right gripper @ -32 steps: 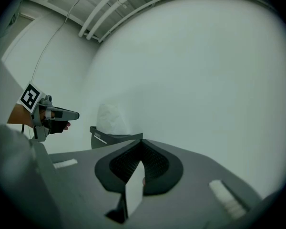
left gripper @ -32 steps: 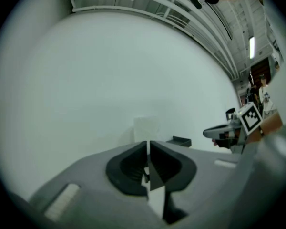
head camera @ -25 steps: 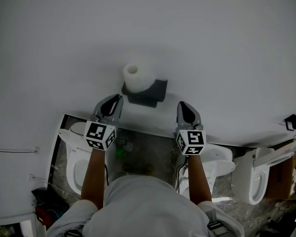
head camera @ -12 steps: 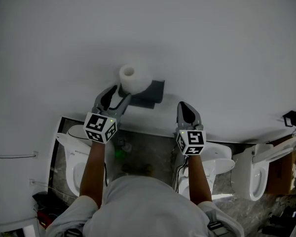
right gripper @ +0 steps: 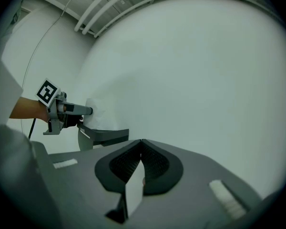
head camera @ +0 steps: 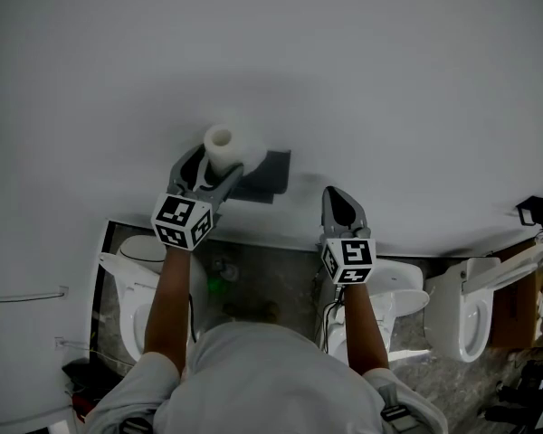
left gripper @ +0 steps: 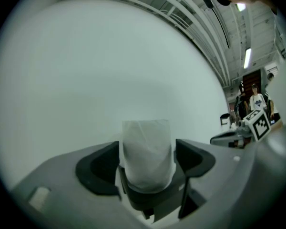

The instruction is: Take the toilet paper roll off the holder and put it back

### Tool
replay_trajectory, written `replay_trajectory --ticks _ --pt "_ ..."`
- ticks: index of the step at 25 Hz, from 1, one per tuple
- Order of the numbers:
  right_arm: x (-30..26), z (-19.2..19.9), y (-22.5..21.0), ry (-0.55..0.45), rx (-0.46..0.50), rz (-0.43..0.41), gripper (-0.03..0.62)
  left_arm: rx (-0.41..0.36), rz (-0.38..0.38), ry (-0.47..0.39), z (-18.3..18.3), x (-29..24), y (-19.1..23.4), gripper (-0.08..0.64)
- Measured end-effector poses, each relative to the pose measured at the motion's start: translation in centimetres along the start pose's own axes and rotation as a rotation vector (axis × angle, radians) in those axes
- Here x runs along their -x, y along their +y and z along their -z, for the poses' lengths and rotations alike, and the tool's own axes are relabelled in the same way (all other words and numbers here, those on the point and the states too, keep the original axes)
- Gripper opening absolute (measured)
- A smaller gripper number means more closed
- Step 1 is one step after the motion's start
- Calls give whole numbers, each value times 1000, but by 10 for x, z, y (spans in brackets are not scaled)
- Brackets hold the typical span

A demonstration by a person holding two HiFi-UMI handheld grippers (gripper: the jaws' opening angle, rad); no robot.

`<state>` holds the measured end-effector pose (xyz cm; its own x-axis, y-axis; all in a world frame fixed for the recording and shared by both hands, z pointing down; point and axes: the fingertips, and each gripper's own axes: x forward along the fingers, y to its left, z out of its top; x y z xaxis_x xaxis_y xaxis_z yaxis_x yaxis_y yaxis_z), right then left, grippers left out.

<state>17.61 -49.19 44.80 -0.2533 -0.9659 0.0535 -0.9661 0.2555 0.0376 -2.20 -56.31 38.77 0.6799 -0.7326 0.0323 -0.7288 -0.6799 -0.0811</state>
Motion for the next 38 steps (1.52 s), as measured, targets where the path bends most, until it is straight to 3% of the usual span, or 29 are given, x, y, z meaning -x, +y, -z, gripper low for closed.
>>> replay_trajectory --ticks 10,16,23,38 --pt "-7 7 -10 20 0 17 -2 4 7 4 6 -20 7 368" --pt "-12 9 -13 25 0 24 -2 8 20 -2 7 -27 7 319" --pt "-13 7 -8 19 1 23 -2 -5 32 0 6 -25 6 316" --pt "-1 3 0 12 5 14 -2 -13 46 -58 -34 -13 0 316"
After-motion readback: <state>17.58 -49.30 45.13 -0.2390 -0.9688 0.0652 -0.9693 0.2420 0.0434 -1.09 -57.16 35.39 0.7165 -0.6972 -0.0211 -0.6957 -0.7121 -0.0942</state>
